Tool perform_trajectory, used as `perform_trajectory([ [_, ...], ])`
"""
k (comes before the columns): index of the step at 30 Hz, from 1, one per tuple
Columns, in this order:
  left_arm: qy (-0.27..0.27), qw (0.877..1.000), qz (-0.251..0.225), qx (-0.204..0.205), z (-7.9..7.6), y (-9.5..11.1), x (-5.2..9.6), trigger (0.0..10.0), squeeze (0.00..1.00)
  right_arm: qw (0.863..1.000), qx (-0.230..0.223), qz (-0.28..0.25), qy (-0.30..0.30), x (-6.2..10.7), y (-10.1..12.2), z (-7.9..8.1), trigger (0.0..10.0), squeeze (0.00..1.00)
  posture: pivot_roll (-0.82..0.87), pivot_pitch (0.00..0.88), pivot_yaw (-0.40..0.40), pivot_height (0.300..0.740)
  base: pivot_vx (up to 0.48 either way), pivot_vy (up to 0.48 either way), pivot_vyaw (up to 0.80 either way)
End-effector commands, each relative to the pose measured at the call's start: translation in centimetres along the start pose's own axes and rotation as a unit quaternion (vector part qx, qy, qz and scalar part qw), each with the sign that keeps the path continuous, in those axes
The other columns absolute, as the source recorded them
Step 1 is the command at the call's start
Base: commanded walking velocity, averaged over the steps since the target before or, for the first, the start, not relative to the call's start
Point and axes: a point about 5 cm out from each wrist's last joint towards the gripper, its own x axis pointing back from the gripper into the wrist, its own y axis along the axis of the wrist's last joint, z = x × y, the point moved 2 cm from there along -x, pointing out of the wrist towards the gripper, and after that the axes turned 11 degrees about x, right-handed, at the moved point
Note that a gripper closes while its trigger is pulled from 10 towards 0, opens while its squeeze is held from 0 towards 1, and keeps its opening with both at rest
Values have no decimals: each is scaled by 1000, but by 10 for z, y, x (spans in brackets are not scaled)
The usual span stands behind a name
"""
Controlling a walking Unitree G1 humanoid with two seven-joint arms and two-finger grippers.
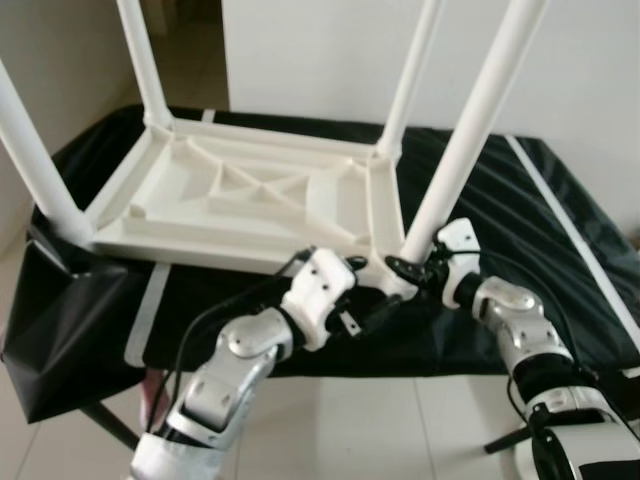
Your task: Building children table
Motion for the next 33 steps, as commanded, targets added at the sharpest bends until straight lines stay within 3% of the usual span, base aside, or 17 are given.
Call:
perform_trajectory([
  [1, 8, 1000, 0, 3, -2, 0, 0, 10000, 0, 999, 6, 42, 18, 2, -18, 10, 0, 0, 96, 78, -99, 740, 0, 0, 0],
  [2, 8, 1000, 0, 3, -2, 0, 0, 10000, 0, 999, 6, 42, 18, 2, -18, 10, 0, 0, 96, 78, -99, 740, 0, 0, 0],
  [3, 5, 1000, 3, 4, -3, -1, 0, 10000, 0, 999, -2, 43, 14, 4, -21, 12, 10000, 0, 80, 87, -92, 740, 0, 0, 0],
  [9, 1, 1000, 6, 6, -2, -1, -1, 10000, 0, 999, -13, 42, -4, 7, -24, 12, 10000, 0, 70, 86, -85, 740, 0, 0, 0],
  [14, -4, 1000, 9, 6, -4, -2, -3, 10000, 0, 996, -19, 56, -65, 10, -29, 5, 10000, 0, 67, 75, -79, 740, 0, 0, 0],
  [18, -8, 1000, 5, 3, -2, 2, -4, 10000, 0, 982, -56, 58, -171, 14, -29, 0, 10000, 0, 68, 58, -62, 740, 0, 0, 0],
  [23, -11, 1000, 5, 3, -4, 3, -7, 10000, 0, 978, -75, 54, -188, 17, -28, -2, 10000, 0, 64, 50, -50, 740, 0, 0, 0],
  [26, -18, 1000, 16, -8, 2, 0, -2, 10000, 0, 960, -98, 60, -257, 18, -29, 3, 10000, 0, 60, 42, -46, 740, 0, 0, 0],
  [27, -18, 1000, 16, -8, 2, 0, -2, 10000, 0, 960, -98, 60, -257, 18, -29, 3, 10000, 0, 60, 42, -46, 740, 0, 0, 0],
  [28, -15, 1000, 14, -10, 6, 2, -1, 10000, 0, 947, -107, 64, -296, 20, -28, 4, 10000, 0, 51, 37, -49, 740, 0, 0, 0],
  [31, -9, 1000, 13, -8, 9, 1, -2, 10000, 0, 929, -118, 72, -343, 23, -30, 7, 10000, 0, 38, 35, -48, 740, 0, 0, 0],
  [33, -9, 1000, 13, -8, 8, 0, -4, 10000, 0, 925, -121, 75, -352, 24, -30, 7, 10000, 0, 34, 32, -48, 740, 0, 0, 0],
])
